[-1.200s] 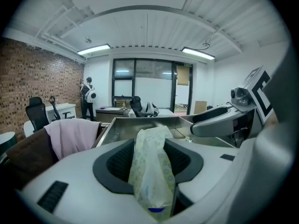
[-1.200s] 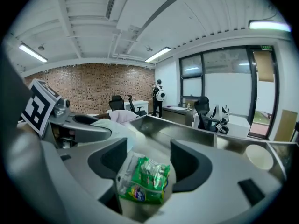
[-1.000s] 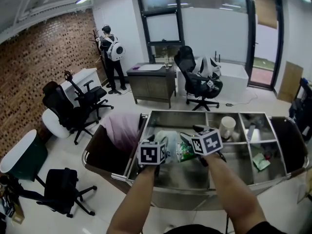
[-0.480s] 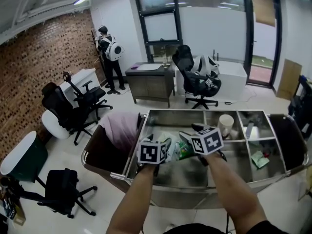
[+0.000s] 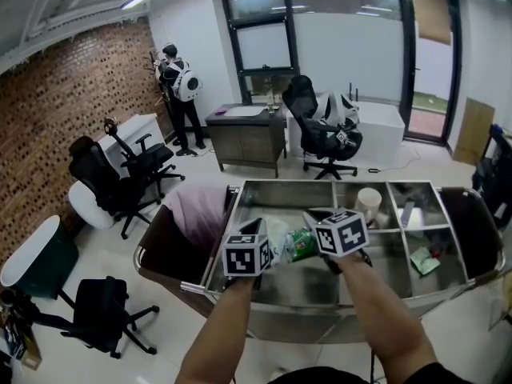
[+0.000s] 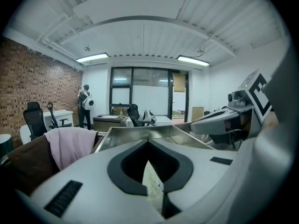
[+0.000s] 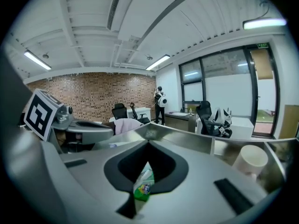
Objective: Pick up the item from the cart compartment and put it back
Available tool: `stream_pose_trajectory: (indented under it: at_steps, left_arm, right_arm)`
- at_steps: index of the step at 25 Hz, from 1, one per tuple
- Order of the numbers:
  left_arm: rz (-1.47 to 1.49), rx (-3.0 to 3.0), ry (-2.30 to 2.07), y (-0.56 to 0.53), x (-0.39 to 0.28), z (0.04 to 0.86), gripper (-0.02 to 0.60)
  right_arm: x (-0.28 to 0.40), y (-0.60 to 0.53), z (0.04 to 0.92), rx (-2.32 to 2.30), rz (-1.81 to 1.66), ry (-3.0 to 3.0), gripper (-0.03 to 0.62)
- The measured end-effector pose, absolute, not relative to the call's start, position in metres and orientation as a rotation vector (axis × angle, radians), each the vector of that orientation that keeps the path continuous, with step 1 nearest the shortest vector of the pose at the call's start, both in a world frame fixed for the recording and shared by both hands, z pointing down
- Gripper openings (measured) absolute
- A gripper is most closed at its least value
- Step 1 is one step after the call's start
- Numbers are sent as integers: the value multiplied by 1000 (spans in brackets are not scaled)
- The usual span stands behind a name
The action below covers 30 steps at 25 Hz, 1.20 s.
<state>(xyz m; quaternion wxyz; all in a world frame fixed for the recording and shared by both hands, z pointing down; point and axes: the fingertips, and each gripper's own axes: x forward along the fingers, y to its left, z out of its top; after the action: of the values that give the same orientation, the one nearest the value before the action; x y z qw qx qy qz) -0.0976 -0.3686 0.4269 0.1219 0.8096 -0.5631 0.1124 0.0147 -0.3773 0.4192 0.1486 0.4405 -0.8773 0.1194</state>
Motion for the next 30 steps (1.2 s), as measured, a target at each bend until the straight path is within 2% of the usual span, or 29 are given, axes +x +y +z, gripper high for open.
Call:
stream_pose_trajectory:
  at_steps: [17, 22, 30]
  left_arm:
    - [-26, 2532, -1653, -276, -86, 368, 0]
    - [-68, 2582, -1642, -246, -79, 354, 0]
    - [-31, 2612, -1616, -211, -73, 368, 0]
  right_arm:
    - [36, -285, 356, 1312, 218, -2782, 20]
    - [51, -249, 346, 1350, 160, -2836, 20]
    - [72, -207, 376, 1370, 221, -2808, 20]
